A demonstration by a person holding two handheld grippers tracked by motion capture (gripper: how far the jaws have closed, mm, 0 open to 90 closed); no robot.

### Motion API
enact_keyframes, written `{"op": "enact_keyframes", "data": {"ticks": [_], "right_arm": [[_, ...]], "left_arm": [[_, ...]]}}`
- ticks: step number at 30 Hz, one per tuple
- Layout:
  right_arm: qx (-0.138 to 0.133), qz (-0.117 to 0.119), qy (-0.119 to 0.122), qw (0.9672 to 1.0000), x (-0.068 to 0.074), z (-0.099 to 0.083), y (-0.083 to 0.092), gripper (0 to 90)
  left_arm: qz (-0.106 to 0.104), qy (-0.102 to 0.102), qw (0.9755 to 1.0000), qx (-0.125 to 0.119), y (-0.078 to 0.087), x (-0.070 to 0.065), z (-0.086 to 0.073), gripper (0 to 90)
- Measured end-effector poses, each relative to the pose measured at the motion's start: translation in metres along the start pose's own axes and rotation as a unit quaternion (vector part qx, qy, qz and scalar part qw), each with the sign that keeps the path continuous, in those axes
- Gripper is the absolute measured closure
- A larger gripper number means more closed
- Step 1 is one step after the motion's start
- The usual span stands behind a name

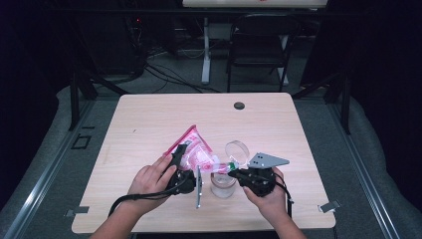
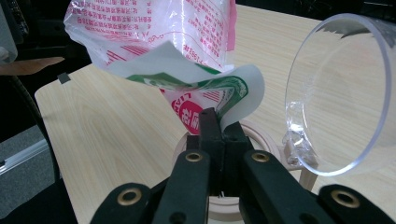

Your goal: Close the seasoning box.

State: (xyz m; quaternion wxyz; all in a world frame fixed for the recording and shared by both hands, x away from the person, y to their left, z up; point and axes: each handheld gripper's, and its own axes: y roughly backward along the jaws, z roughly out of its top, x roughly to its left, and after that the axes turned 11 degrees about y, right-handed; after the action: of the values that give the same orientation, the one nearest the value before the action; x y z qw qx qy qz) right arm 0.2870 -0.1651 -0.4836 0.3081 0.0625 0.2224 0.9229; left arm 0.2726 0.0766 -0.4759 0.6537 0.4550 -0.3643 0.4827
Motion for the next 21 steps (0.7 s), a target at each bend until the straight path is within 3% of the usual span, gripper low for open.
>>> {"op": "enact_keyframes", "data": {"ticks": [21], "right_arm": [[0.0, 0.001, -0.001, 1.0, -0.0001, -0.0002, 0.0005, 90.0]], "left_arm": [[-0.002, -0.004, 1.0, -0.001, -0.0005, 0.0026, 0.0028, 63.5]]}}
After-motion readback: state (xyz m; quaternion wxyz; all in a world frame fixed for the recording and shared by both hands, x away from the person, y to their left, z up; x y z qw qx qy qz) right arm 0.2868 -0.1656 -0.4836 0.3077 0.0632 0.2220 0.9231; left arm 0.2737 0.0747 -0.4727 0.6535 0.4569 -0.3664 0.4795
